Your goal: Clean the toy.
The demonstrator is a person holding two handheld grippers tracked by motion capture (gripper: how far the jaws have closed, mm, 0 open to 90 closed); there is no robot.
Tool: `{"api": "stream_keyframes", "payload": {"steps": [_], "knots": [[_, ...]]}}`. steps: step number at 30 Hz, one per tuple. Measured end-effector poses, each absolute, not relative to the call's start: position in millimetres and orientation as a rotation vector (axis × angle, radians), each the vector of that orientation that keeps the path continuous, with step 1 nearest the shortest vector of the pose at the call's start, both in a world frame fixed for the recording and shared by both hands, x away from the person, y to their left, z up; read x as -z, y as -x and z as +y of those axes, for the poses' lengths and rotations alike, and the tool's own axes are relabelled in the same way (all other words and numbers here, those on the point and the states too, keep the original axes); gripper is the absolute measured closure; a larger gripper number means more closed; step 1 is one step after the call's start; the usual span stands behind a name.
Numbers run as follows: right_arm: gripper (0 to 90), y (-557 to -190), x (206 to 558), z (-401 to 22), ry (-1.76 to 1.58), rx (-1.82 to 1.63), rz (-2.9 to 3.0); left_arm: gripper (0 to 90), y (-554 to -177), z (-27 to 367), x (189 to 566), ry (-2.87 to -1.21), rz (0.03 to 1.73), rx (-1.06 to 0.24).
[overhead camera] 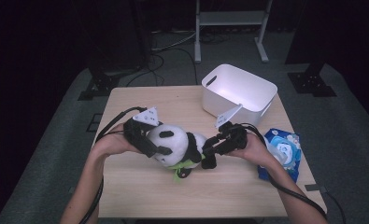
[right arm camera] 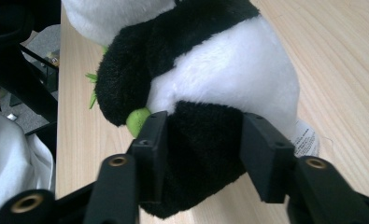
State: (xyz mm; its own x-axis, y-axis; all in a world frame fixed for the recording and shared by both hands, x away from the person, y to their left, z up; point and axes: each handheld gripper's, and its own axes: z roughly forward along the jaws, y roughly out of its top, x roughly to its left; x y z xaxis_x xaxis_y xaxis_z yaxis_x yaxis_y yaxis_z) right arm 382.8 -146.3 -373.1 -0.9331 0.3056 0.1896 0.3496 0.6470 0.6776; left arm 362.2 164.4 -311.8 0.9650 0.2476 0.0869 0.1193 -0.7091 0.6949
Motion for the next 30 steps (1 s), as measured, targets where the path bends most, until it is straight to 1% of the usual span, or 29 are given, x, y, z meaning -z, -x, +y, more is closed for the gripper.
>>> {"api": "stream_keyframes", "payload": {"steps": [3,6,9,11,13,19,22,26,30], "knots": [[41.2,-386,373,-146,0.572,1.175,-2.789,21.1,-363,171,314,-2.345,0.259,-0.218],[34.0,-391,374,-144,0.591,1.155,-2.797,23.8,-361,175,317,-2.335,0.246,-0.218],[30.5,-396,379,-139,0.605,1.123,-2.751,25.5,-360,179,319,-2.332,0.242,-0.218],[30.8,-398,382,-135,0.61,1.115,-2.729,26.2,-360,181,321,-2.331,0.246,-0.219],[34.0,-401,383,-133,0.618,1.121,-2.703,26.4,-361,184,324,-2.312,0.267,-0.211],[51.9,-400,383,-134,0.618,1.156,-2.694,29.1,-361,185,329,-2.267,0.288,-0.21],[55.5,-398,380,-137,0.623,1.167,-2.685,29.5,-362,183,329,-2.257,0.279,-0.216],[57.1,-395,377,-142,0.626,1.156,-2.706,30.1,-364,176,329,-2.241,0.27,-0.212],[59.6,-391,373,-159,0.665,1.146,-2.728,30.4,-369,159,332,-2.228,0.25,-0.195]]}}
